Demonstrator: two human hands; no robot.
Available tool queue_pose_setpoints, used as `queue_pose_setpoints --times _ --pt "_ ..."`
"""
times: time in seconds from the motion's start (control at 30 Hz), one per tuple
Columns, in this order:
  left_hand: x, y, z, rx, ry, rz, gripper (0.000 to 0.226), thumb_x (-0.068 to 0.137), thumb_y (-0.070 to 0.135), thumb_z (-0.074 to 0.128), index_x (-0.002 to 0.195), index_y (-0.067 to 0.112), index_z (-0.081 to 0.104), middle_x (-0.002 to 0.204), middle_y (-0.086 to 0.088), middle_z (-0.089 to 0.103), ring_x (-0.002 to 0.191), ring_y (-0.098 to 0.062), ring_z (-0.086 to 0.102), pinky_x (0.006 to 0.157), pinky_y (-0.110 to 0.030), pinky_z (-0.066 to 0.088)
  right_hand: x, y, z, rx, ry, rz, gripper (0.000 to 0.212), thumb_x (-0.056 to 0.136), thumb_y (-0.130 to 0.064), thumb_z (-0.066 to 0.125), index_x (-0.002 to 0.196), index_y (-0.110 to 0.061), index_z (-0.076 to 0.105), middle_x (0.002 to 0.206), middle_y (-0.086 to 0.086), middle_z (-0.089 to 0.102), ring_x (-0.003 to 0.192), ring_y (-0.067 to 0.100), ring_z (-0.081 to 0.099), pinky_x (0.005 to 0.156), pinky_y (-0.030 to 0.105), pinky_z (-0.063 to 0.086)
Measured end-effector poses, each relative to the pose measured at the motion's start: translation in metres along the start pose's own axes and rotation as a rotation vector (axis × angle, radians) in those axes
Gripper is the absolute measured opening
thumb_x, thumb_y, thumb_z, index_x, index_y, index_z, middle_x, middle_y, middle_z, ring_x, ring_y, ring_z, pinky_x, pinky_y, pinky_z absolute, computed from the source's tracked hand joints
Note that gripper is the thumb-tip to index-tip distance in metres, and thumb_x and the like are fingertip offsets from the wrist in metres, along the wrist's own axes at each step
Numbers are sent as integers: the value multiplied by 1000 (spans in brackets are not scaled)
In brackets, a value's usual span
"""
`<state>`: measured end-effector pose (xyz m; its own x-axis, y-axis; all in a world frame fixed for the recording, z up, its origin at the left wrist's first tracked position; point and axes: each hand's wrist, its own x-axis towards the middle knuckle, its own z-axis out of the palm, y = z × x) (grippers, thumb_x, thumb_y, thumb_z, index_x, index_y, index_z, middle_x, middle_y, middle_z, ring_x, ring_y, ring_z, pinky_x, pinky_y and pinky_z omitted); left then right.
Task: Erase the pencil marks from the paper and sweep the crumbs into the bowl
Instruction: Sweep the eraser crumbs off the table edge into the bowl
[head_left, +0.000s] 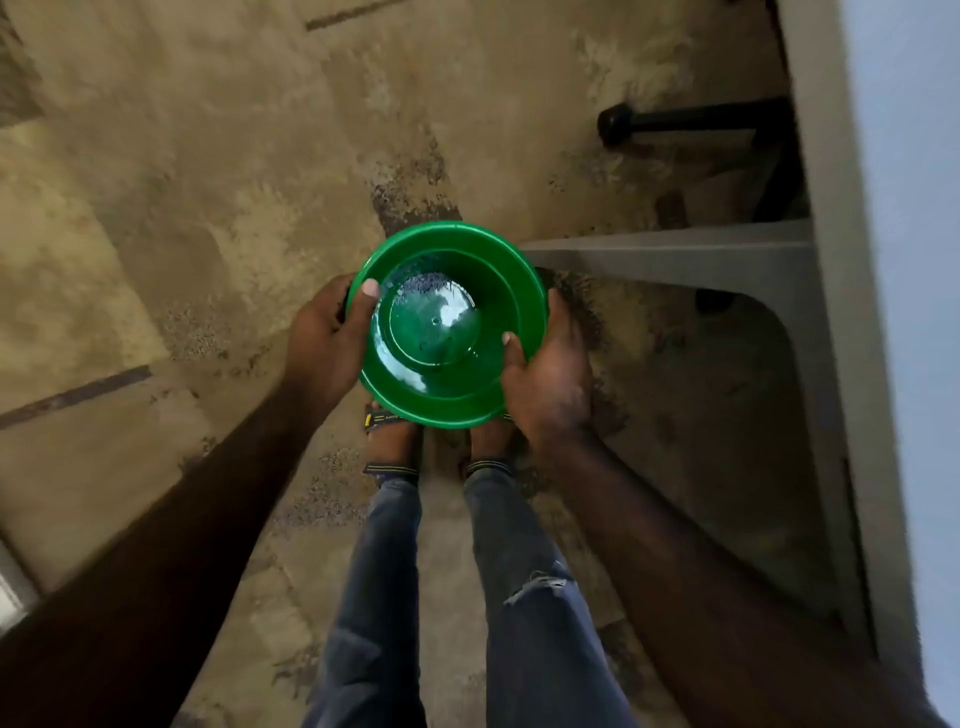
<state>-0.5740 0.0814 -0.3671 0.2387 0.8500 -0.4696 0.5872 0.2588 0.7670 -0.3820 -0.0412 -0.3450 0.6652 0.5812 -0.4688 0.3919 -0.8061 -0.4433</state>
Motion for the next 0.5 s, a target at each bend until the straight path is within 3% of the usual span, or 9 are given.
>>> queue_pose_setpoints --times 0.13,0.27,0.33,0.43,0.5 --pt "32 -33 6 44 33 -19 28 111 37 53 107 16 71 80 7 66 63 9 58 57 -15 43 29 -3 42 -32 -26 17 77 100 -25 72 166 -12 33 159 12 47 143 31 51 114 37 43" --pt "63 -65 10 70 43 -39 33 108 39 54 97 13 71 77 -9 70 63 -15 60 56 -33 49 60 -2 77 -55 -55 -15 79 100 -23 73 166 -12 33 159 13 47 143 34 52 114 43 46" --pt "76 -79 12 77 49 -25 34 106 40 54 96 13 73 77 -11 70 64 -19 60 57 -42 50 75 0 93 -83 -68 -34 81 99 -24 74 167 -12 31 161 14 45 144 35 51 115 45 46" --pt "93 -97 18 100 47 -14 36 104 41 53 101 13 75 80 -8 71 69 -25 65 62 -45 53 96 2 113 -123 -91 -60 83 100 -25 73 169 -11 28 165 14 40 146 36 49 117 45 46" --pt "102 -104 22 122 45 -20 36 103 40 53 107 13 77 84 -5 74 73 -26 69 64 -39 54 108 4 123 -125 -105 -76 83 101 -24 72 169 -11 27 164 15 39 146 36 48 117 43 45"
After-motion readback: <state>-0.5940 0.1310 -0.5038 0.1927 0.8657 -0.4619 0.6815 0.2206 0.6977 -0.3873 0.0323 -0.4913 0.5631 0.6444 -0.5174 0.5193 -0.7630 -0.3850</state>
